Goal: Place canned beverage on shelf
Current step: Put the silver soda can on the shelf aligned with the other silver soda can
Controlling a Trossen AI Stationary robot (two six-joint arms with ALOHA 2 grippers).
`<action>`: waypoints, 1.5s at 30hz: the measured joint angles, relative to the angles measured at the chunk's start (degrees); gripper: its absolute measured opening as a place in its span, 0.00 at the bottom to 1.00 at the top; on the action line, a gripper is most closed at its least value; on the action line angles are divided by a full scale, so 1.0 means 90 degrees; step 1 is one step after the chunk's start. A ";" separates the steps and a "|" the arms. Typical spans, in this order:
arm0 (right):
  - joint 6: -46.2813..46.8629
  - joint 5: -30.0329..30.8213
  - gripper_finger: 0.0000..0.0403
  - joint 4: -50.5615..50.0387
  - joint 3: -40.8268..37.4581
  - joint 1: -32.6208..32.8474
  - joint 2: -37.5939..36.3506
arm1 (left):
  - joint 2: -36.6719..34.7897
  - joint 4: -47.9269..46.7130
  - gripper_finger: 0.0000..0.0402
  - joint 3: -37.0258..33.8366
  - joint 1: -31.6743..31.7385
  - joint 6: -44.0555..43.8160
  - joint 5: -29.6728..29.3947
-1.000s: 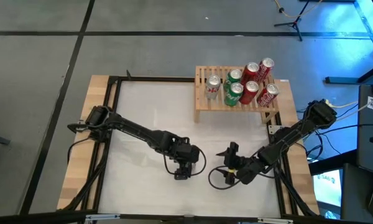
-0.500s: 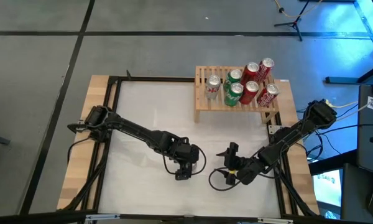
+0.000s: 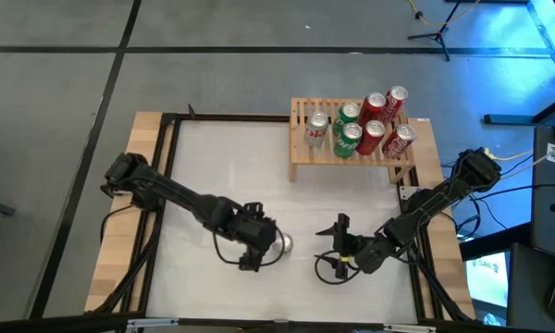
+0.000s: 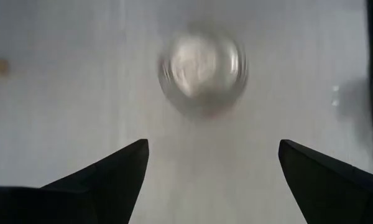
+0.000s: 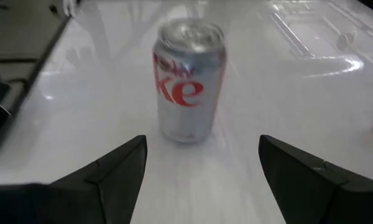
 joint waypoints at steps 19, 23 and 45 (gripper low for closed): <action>-0.0730 -0.1722 0.86 0.1378 0.0372 -0.1223 0.0435 | -0.0089 0.4808 0.87 -0.3619 -0.0347 0.0107 -0.0558; -0.1078 -0.1984 0.94 0.1195 0.0914 -0.1424 0.0930 | -0.0089 0.5330 0.87 -0.3729 -0.0315 0.0312 -0.0658; -0.1153 -0.2063 0.97 0.0766 0.1858 -0.1627 0.2002 | -0.0089 0.6956 0.87 -0.3986 -0.0067 0.0813 -0.1010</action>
